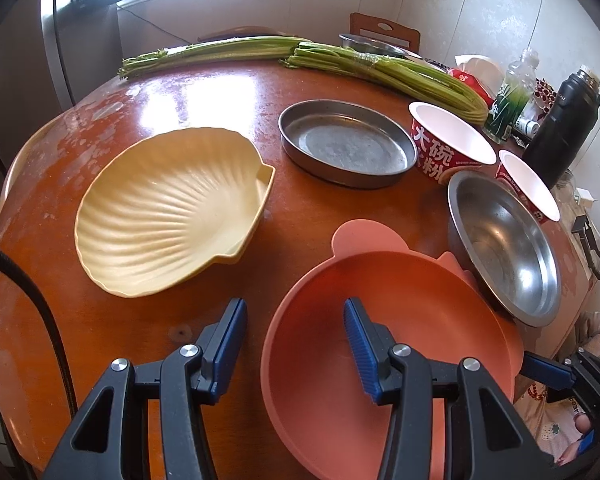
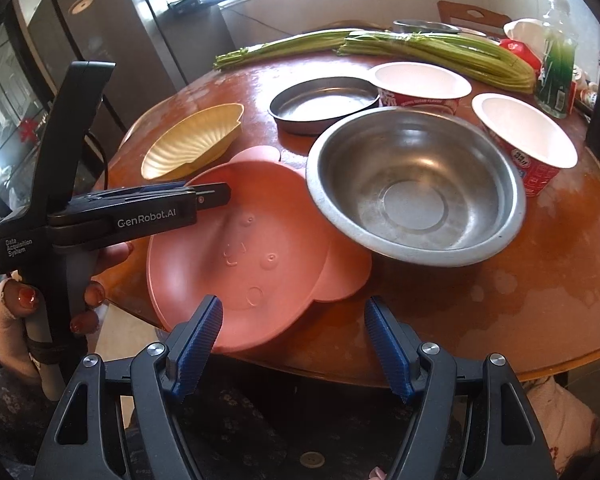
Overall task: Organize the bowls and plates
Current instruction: 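Grasp the rim of the pink bear-face plate with the left tool, then lift the pink plate and lower it onto the yellow shell plate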
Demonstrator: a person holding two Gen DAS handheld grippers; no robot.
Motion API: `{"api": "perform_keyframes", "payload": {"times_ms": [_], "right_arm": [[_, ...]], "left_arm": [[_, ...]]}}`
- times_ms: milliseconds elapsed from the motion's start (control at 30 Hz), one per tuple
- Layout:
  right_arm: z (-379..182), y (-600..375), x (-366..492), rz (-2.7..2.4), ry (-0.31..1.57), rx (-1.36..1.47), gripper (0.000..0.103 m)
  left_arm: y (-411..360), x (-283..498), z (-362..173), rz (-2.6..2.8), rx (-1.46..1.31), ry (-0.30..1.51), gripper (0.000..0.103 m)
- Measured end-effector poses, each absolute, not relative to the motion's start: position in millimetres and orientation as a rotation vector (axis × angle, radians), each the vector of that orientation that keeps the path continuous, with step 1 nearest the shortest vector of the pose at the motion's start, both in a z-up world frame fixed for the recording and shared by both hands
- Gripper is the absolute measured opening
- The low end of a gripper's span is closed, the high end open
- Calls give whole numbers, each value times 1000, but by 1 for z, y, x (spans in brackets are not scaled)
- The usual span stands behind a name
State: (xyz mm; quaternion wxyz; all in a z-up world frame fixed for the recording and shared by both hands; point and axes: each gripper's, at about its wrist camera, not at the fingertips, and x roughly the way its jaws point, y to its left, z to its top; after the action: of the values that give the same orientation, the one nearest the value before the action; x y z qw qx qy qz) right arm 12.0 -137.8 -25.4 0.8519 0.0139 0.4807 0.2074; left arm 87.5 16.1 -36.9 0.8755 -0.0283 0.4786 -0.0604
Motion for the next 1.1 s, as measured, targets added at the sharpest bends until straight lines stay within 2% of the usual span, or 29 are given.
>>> {"api": "perform_keyframes", "payload": {"times_ms": [500,1100], "right_arm": [[-27,-104,24,490,1010,-62,75],[-20,-55,22,582,968,-142,75]], "left_arm": [[16,79,-39,-209,-53,991,48],[62,40,-25,-122,-93,939,48]]}}
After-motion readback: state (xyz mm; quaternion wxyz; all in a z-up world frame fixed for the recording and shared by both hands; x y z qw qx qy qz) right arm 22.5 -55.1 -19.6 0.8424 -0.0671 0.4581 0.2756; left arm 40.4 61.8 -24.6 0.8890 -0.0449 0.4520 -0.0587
